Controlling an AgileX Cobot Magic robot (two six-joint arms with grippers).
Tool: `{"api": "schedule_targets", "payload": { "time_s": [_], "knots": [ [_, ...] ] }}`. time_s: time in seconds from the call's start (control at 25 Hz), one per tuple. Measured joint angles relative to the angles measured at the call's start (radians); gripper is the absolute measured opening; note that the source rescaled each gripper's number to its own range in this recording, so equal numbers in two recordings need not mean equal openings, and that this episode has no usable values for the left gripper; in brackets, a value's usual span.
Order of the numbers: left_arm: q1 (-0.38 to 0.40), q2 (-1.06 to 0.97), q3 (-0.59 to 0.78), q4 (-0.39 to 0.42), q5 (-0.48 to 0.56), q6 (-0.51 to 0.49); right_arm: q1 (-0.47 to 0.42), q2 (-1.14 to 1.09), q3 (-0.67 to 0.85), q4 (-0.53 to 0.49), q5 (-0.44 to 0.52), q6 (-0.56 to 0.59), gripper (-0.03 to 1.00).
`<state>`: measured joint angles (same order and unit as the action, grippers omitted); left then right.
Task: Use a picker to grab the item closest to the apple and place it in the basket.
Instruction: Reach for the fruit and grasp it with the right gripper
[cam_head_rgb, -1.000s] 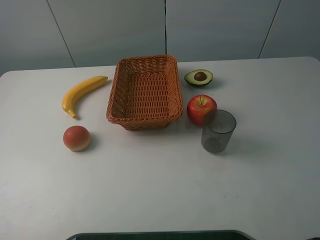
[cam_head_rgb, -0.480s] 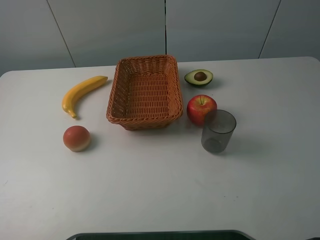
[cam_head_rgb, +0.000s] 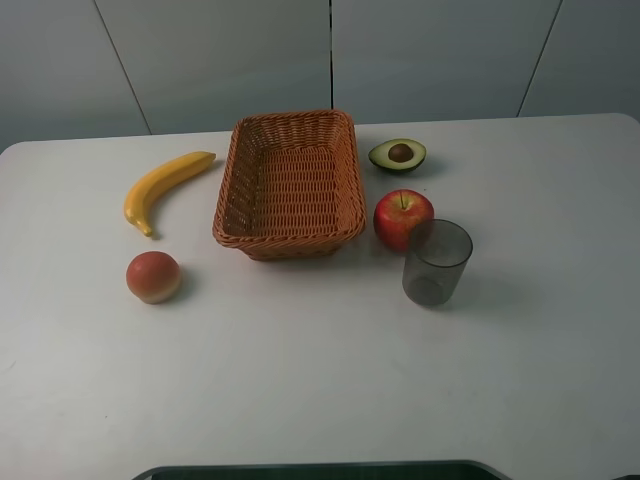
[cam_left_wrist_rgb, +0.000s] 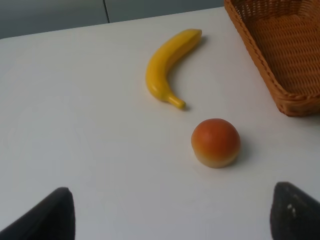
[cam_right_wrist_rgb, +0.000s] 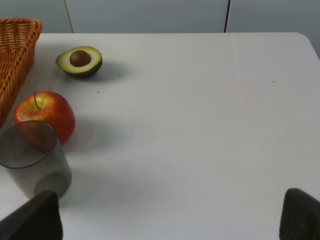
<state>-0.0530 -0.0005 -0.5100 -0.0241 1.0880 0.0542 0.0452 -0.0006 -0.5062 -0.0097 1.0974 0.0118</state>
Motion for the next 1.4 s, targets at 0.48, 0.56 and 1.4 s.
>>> {"api": "schedule_targets", "payload": {
  "time_s": [0.48, 0.56, 1.4],
  "knots": [
    [0.0, 0.0, 0.0, 0.0, 0.0, 0.0, 0.0, 0.0, 0.0, 0.0, 0.0, 0.0, 0.94],
    [0.0, 0.0, 0.0, 0.0, 0.0, 0.002, 0.0, 0.0, 0.0, 0.0, 0.0, 0.0, 0.94],
    [0.0, 0.0, 0.0, 0.0, 0.0, 0.002, 0.175, 0.938, -0.273, 0.115, -0.11, -0.319, 0.94]
  ]
}}
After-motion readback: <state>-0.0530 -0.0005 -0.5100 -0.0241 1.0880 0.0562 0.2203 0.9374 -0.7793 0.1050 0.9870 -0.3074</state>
